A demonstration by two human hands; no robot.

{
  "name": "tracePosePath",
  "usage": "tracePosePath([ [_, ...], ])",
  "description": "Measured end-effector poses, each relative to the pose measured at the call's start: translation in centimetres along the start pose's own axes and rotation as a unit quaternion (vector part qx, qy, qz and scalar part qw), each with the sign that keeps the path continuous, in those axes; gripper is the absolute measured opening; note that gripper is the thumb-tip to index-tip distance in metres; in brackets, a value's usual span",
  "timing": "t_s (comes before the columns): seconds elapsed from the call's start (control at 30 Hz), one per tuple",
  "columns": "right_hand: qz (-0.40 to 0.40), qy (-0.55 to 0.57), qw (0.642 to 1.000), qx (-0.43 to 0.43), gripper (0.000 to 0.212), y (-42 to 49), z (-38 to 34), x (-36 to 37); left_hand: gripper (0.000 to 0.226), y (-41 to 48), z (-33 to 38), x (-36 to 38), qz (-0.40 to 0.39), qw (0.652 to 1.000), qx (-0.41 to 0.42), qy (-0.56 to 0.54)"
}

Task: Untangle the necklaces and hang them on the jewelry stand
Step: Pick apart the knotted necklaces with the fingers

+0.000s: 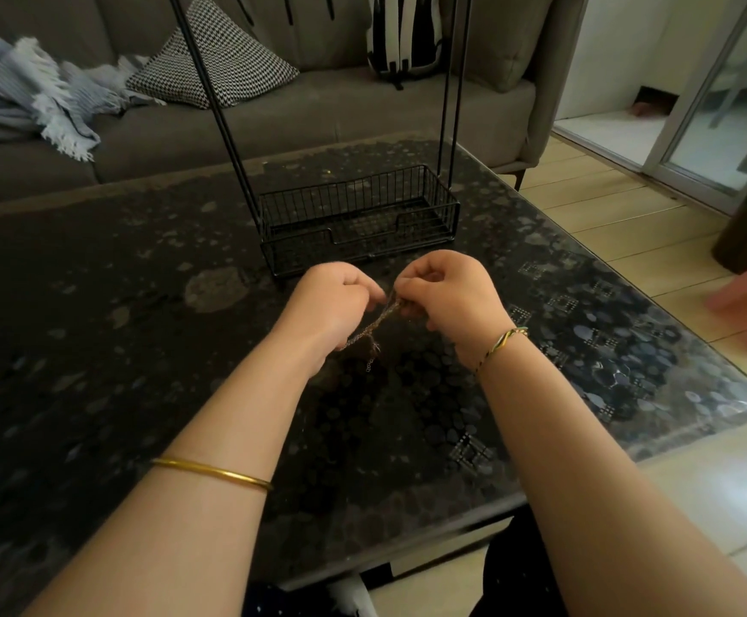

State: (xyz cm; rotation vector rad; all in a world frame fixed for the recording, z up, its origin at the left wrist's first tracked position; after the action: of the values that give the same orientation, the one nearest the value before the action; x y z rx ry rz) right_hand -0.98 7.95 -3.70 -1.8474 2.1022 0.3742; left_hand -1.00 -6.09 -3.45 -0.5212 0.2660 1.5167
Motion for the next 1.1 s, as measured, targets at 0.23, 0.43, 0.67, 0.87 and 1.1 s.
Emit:
tracePosePath([
  [0.23,-0.021,0.066,0.998,-0.014,0.013,-0.3,-0.5,0.3,0.012,-0.3,0.1,0.9,-0.047,0.999,0.011,-0.002],
  [0.43,-0.018,0.093,0.995,-0.001,0.014,-0.2,-0.2,0.2,0.012,0.3,-1.5,0.9,-0.042,0.997,-0.050,-0.035],
  [0.67,-0.039,0.142,0.989,0.019,0.014,-0.2,0.0,0.6,0.018,1.0,-2.7,1.3,-0.030,0.986,-0.108,-0.127],
  [0.87,-0.040,0.170,0.984,0.011,0.016,-0.2,-0.2,0.7,0.012,0.7,-2.7,1.8,-0.069,0.986,-0.100,-0.114],
  [1.1,-0.050,0.154,0.987,0.001,0.013,-0.4,-0.6,1.0,0.011,0.3,-1.1,1.0,-0.019,0.999,-0.032,-0.005],
])
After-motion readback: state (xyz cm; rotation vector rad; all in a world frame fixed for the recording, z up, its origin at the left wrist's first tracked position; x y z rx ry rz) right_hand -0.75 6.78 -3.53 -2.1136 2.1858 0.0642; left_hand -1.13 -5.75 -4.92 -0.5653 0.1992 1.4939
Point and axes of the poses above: each hand's wrist, its own y-axis towards the middle knuckle, its own x-axis out of the palm, z = x × y, the point moved 9 cm from there along y, towards the middle knuckle, and after that the axes turned 5 degrees about -y, right-handed, at the moved point
